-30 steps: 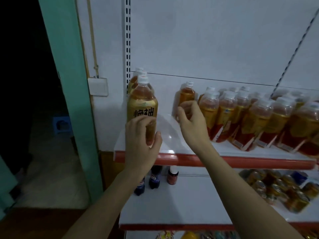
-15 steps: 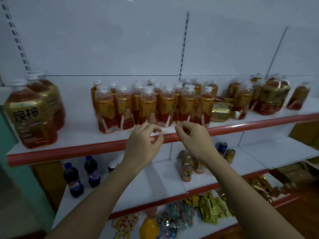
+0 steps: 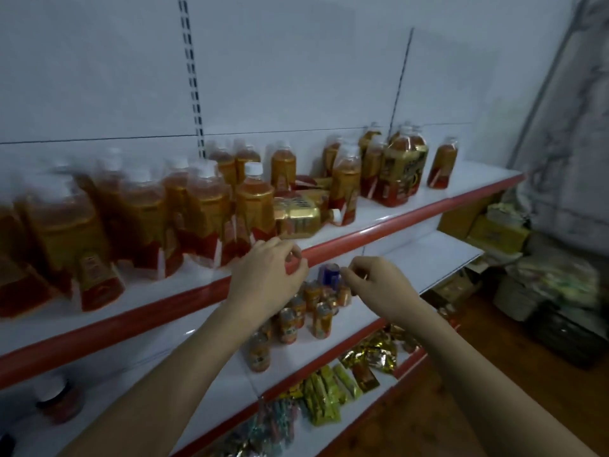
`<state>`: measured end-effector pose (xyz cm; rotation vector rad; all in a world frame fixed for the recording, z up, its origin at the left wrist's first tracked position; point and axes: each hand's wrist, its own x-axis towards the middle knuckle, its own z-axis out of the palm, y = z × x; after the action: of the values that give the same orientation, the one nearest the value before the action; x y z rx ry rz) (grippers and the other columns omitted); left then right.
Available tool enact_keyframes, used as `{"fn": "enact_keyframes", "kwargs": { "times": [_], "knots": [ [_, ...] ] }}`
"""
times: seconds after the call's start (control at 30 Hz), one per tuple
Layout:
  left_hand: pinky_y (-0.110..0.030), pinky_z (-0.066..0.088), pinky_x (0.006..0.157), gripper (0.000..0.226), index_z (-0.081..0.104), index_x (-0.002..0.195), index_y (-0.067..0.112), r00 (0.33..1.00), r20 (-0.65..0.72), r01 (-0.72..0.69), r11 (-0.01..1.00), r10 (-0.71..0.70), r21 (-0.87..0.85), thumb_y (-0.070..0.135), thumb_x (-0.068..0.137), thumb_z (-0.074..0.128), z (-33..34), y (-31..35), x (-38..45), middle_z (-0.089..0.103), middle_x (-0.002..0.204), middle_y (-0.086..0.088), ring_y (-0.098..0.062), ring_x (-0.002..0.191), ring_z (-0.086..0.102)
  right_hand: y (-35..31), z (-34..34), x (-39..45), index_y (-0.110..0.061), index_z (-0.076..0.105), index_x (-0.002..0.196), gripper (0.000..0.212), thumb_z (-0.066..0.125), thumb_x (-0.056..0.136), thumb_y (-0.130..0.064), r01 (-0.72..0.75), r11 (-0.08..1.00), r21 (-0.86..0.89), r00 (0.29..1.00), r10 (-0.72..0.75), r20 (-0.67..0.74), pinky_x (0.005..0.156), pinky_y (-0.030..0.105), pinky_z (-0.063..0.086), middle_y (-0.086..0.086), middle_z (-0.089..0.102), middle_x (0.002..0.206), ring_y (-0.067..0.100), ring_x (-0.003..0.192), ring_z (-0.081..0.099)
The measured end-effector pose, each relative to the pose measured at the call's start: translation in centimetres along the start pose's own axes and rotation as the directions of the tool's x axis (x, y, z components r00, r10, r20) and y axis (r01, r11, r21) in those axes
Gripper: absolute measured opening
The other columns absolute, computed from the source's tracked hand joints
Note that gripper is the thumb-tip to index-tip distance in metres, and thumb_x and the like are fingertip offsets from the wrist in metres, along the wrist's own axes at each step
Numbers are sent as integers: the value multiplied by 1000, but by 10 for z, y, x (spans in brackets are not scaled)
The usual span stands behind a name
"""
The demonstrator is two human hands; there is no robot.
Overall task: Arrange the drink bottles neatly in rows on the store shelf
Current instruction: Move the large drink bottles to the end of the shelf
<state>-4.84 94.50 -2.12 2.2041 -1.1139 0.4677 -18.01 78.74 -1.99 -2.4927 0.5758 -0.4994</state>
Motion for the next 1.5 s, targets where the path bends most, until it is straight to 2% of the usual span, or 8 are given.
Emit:
{"fn": "enact_keyframes", "kwargs": {
  "times": [0.27,0.6,0.9,1.0,1.13,1.23,1.33,1.5],
  "knots": [
    [-25,42,74,12,63,102,30,998,53,25,995,-20,-92,37,95,56,90,14,46,57,99,17,-8,100,50,102,-27,50,-15,64,81,31,53,103,-34,-117,990,84,989,124,-84,63,40,55,-2,65,70,19,62,61],
    [-30,47,74,7,67,93,21,998,-44,36,998,-34,60,22,86,67,145,28,90,63,92,8,-14,90,53,142,-5,144,-23,61,95,6,61,99,-20,241,910,336,952,-289,98,70,27,52,-8,65,85,8,79,60],
    [-42,47,89,23,69,104,15,971,-193,187,951,-141,247,27,87,59,139,57,98,63,105,4,-21,107,54,144,-18,186,-27,54,125,27,61,100,-21,258,712,653,886,-444,134,78,10,51,-18,53,117,-6,96,57],
    [-47,44,99,45,60,124,16,967,-167,246,878,-193,411,24,82,73,118,54,121,58,122,-4,-27,119,47,125,-11,195,-26,46,137,40,58,101,-16,310,708,635,825,-532,190,84,13,49,-15,46,131,-3,103,57],
    [-45,30,115,87,36,148,21,924,41,308,803,-380,511,43,75,79,104,29,151,40,146,-4,-27,135,35,108,7,209,-12,39,148,54,51,96,1,359,804,474,835,-504,223,107,35,42,7,38,154,27,134,47],
    [-47,20,120,102,25,153,24,888,147,276,762,-435,586,50,71,80,109,15,158,29,154,-1,-26,143,26,94,15,209,-10,39,145,55,51,93,5,347,882,320,876,-427,226,99,43,49,11,41,147,33,122,54],
    [-46,16,120,101,25,153,24,916,77,277,759,-394,589,48,72,80,116,13,149,29,156,-1,-26,145,24,88,18,207,-10,43,136,45,52,94,4,388,906,171,895,-414,167,86,42,52,12,45,135,35,103,61],
    [-41,6,122,98,29,153,22,971,81,142,817,-224,559,52,72,76,113,8,133,32,156,-2,-24,147,22,100,9,203,-12,44,132,32,51,101,-11,413,884,219,875,-452,174,81,44,51,7,47,131,35,102,61]
  ]
}}
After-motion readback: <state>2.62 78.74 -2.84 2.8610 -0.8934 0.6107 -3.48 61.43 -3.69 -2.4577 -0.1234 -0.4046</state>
